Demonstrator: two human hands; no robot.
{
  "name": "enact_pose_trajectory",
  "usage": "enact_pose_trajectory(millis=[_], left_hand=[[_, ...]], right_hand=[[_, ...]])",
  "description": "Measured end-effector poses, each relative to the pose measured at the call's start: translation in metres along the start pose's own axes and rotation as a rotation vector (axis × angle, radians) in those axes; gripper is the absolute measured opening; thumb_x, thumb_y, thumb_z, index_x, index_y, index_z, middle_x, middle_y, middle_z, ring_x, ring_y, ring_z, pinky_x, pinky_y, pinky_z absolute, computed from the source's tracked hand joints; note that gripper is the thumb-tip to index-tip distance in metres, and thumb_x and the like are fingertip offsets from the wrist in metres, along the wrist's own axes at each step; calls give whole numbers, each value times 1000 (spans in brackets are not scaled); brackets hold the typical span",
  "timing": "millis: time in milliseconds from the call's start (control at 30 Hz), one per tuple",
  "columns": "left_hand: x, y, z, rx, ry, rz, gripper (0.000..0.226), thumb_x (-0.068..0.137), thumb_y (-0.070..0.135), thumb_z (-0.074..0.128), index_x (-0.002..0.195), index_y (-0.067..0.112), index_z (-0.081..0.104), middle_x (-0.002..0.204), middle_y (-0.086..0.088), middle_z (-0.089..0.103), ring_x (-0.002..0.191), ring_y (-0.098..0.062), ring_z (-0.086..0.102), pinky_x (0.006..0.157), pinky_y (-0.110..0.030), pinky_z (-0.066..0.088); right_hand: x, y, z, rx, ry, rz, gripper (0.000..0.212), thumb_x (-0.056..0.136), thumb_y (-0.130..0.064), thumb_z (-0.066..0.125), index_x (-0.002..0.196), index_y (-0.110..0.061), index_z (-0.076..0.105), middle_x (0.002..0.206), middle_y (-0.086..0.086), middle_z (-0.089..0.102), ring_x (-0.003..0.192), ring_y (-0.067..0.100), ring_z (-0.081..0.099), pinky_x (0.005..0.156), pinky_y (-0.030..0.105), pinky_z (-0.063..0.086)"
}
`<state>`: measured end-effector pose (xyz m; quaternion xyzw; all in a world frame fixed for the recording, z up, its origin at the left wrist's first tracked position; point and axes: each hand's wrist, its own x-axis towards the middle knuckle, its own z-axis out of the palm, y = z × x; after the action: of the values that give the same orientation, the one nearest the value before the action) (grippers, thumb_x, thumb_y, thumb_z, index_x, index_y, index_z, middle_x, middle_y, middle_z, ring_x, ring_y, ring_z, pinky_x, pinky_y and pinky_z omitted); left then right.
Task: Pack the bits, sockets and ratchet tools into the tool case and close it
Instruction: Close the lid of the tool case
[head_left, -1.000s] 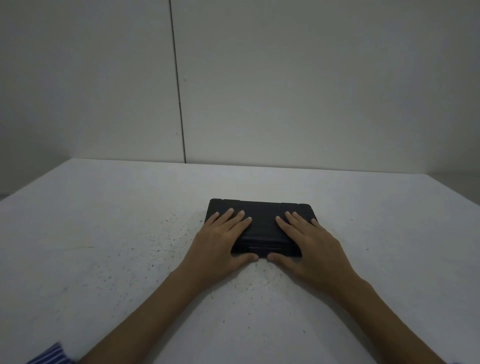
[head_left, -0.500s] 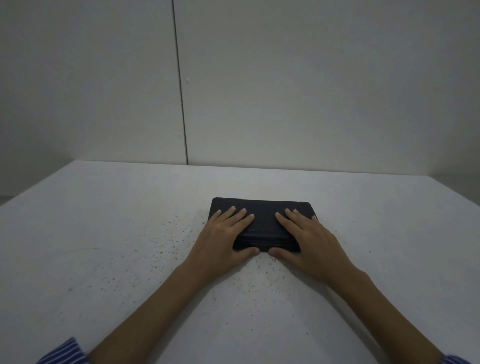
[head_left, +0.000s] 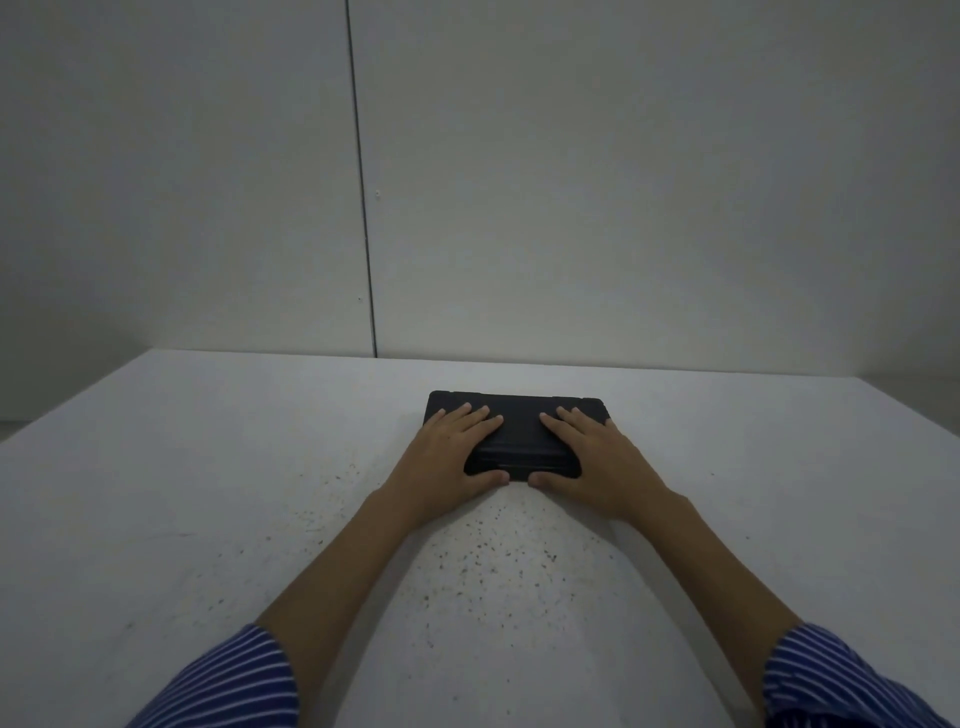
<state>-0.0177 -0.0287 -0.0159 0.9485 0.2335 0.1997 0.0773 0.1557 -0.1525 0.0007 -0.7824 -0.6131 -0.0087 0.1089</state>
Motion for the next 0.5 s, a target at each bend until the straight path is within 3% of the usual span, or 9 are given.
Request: enact_pose_trajectory(millis=[500], left_hand=[[20,-8,-7,14,-109,-29,72,88,53,51,147,26,23,155,3,19,144,-14,10,116,-32,3]], right_hand=[[20,0,-4,-13,4,22,83,82,-63,55,149,-25,22,156,1,21,142,20,20,116,36,16]])
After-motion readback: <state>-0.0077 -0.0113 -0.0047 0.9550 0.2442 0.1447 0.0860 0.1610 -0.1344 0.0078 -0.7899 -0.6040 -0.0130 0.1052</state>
